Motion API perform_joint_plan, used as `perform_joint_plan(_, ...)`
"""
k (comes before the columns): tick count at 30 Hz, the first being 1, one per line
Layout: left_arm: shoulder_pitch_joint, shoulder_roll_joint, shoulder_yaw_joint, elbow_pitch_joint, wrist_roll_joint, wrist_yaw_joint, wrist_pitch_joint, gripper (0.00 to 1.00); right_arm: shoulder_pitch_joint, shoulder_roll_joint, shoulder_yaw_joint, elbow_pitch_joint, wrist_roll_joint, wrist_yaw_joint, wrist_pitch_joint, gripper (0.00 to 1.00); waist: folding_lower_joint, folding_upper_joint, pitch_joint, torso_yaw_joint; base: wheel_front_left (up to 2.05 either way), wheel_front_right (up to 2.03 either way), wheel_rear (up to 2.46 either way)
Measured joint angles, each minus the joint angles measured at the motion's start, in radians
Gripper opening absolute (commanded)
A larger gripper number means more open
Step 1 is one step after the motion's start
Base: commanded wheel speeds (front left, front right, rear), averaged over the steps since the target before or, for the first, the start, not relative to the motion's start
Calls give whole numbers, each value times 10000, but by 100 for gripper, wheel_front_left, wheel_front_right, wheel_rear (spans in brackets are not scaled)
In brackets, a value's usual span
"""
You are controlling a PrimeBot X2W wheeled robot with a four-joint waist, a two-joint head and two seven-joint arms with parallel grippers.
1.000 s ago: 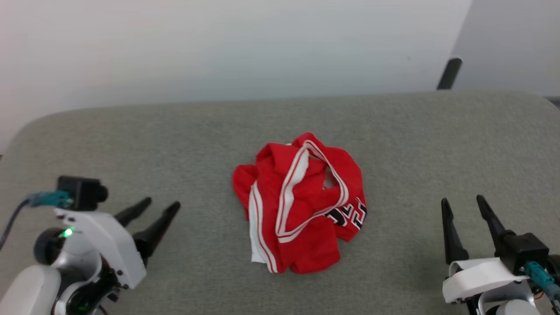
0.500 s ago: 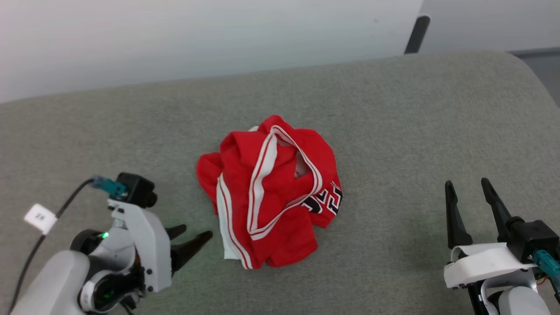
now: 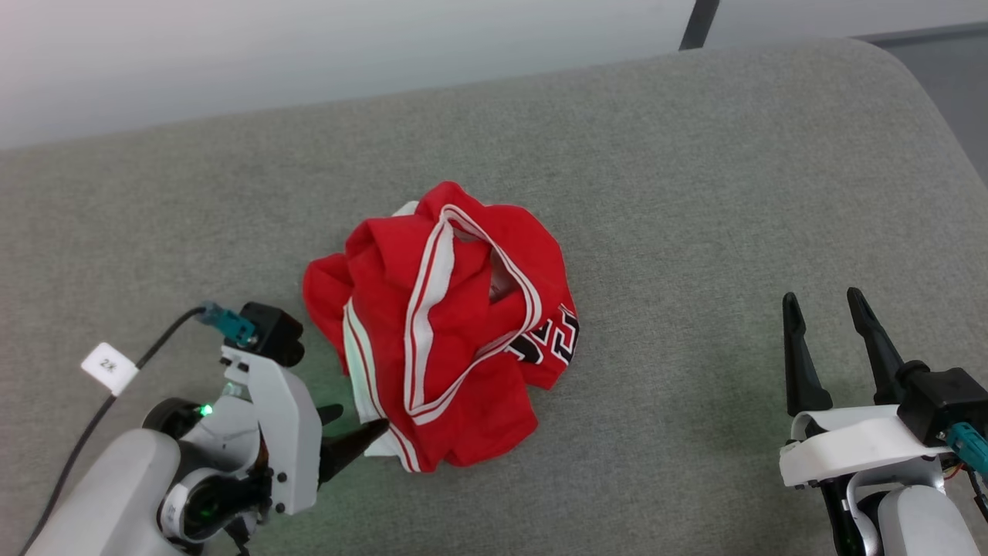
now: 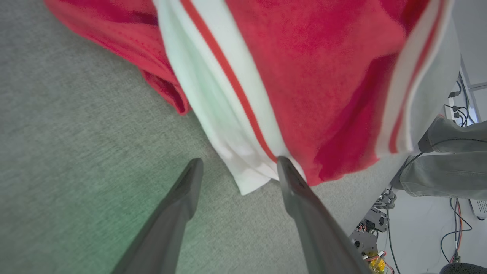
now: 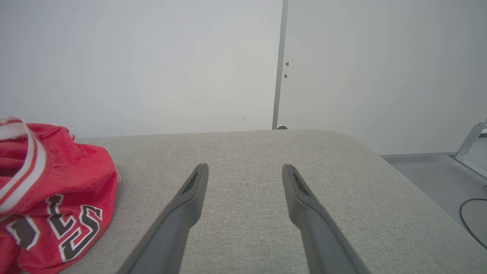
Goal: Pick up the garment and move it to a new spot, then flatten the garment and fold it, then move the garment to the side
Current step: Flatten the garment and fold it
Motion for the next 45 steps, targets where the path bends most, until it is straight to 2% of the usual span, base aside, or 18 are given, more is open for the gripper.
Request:
perform_joint_plan(9,-310,-100,-466,483,96,-8,-92,100,-154,2,92,-4,151,0,0,100,0,0,273,-180,0,0,0)
perform_joint_plan(20,-851,-405,-798,2008,48,-136,-543,100,-233,0,102,-4,221,0,0,100,0,0,425,-269,0,0,0)
perform_joint_plan(21,-902,-453,-809,2128,-33,-136,-529,49,-233,0,92,-4,221,0,0,100,0,0,426,-259,0,0,0)
perform_joint_plan(22,-943,-472,-846,2194,-121,-134,-522,6,-234,0,86,-6,221,0,0,100,0,0,425,-248,0,0,0)
perform_joint_plan(23,-975,-468,-859,2249,-207,-132,-535,0,-234,0,81,-6,221,0,0,100,0,0,424,-235,0,0,0)
perform_joint_plan(33,-1127,-73,-857,2330,-844,-77,-351,0,-221,0,-144,4,138,0,0,100,0,0,268,77,0,0,0)
perform_joint_plan(45,-349,1221,-73,1452,-878,483,-681,0,217,4,-188,136,-56,0,0,100,0,0,-427,810,0,0,0)
